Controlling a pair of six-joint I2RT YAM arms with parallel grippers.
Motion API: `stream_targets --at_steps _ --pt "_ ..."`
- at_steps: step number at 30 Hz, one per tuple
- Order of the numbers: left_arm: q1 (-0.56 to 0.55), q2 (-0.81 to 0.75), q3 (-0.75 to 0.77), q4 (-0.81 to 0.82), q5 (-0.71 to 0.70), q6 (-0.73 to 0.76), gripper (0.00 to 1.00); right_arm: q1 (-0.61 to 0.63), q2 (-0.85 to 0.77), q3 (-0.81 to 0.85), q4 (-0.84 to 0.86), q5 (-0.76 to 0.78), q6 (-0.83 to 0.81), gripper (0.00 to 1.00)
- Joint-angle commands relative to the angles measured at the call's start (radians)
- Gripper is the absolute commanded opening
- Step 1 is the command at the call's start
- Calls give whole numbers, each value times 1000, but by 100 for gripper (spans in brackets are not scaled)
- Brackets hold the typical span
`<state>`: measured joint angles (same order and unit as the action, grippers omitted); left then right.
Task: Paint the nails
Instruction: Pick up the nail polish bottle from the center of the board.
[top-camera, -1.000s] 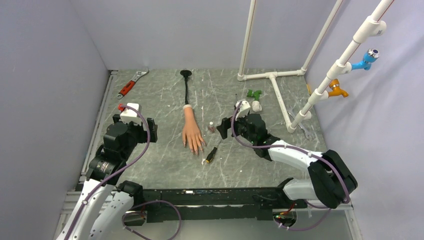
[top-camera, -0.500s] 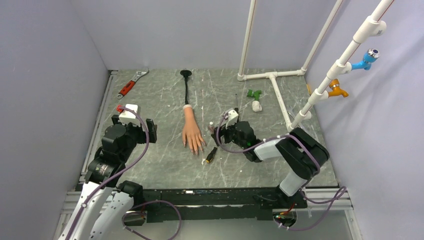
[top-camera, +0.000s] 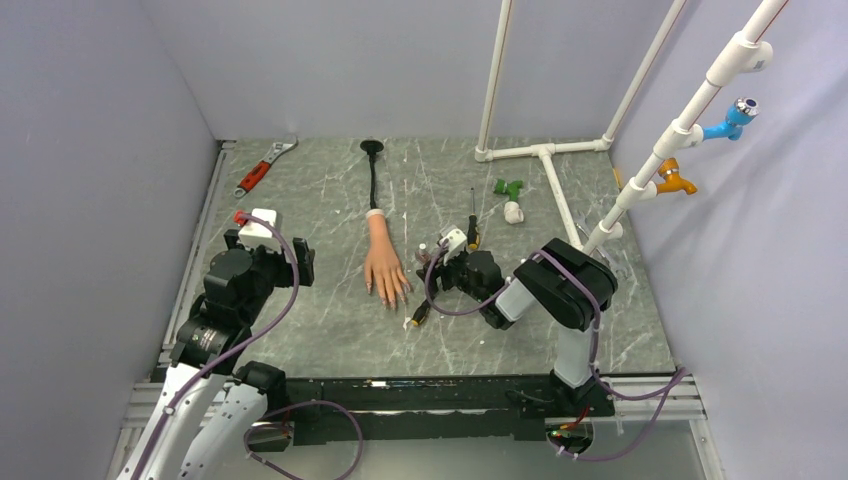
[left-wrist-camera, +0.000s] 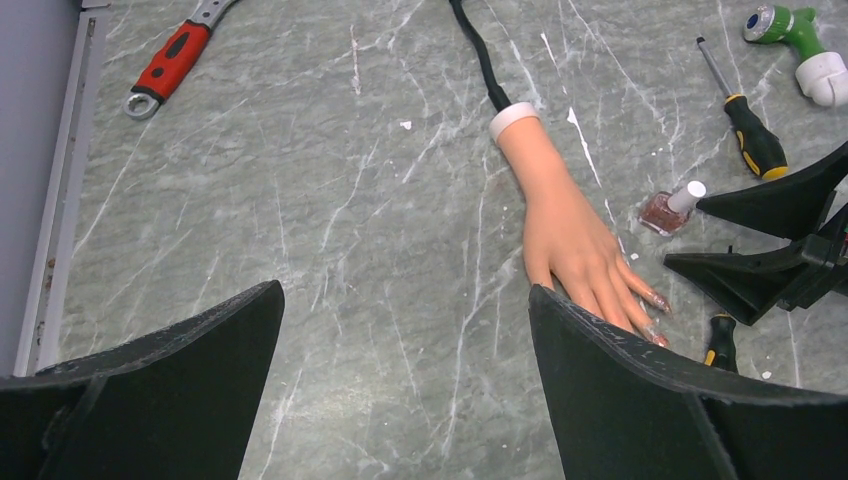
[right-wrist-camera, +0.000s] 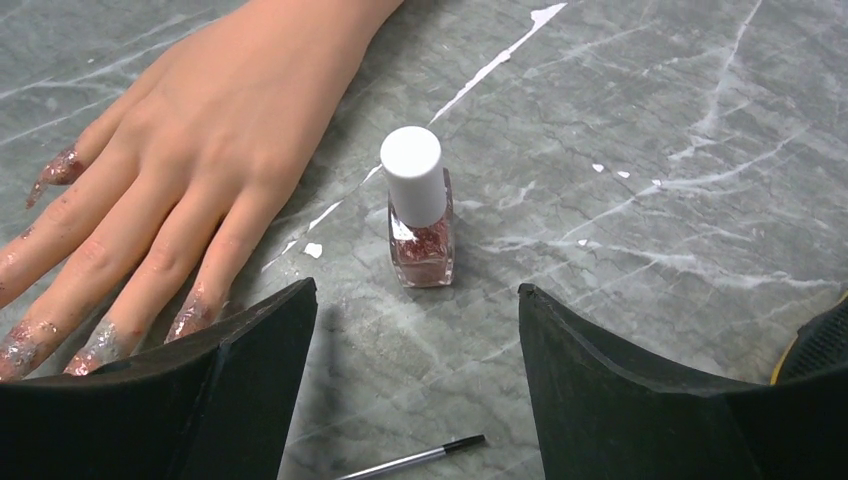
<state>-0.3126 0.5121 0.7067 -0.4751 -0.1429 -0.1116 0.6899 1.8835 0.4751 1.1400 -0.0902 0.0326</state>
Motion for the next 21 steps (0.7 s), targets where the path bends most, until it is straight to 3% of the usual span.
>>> stream_targets --at_steps 1,14,21 --pt "4 4 -3 47 17 20 97 4 31 32 118 -41 -23 74" --pt "4 19 -3 44 6 16 99 2 124 72 195 -18 -8 51" --pt "4 24 2 40 11 17 99 3 120 64 196 -17 -23 21"
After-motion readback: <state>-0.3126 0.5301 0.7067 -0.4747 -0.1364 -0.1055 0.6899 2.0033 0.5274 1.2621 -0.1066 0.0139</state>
